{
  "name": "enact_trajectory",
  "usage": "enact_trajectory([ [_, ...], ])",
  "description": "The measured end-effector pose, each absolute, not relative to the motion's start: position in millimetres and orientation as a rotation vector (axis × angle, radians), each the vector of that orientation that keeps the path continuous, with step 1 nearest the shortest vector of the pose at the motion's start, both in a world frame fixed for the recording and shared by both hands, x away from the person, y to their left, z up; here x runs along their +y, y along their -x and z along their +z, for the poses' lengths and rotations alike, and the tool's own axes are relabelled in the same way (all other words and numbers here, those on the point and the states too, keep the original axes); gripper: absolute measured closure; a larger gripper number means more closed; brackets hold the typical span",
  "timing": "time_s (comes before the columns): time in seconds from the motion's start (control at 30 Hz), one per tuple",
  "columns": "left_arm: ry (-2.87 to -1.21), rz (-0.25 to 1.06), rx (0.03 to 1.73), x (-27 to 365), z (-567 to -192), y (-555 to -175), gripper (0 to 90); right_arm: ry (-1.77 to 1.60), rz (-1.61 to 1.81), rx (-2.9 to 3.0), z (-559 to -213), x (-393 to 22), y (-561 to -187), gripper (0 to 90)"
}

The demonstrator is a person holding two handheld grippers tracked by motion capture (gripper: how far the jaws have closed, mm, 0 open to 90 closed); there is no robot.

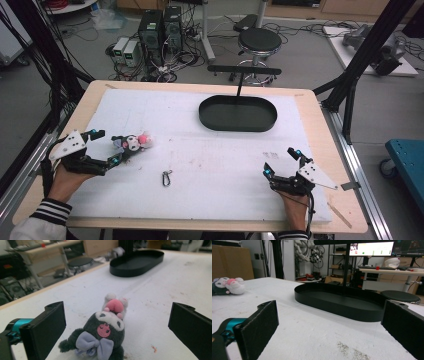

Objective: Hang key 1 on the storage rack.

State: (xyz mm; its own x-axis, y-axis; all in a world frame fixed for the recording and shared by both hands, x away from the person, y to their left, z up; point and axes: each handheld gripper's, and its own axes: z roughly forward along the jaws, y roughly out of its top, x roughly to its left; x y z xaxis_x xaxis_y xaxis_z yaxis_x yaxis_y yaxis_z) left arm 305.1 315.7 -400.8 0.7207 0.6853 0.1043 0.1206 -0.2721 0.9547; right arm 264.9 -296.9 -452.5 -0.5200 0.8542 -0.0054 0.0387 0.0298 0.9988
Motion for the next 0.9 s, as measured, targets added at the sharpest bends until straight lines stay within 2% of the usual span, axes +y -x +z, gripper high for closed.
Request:
enact_trajectory([
  [0.43,-2.092,0.575,0.561,301.5,-377.4,-333.6,1.7,-0.92,1.564,1.646,-452.6,-296.9,-264.9,0.5],
  [0.9,-2.327,0.534,0.522,286.8,-375.9,-354.1,1.7,-0.925,1.565,1.647,-452.6,-296.6,-264.5,0.5],
])
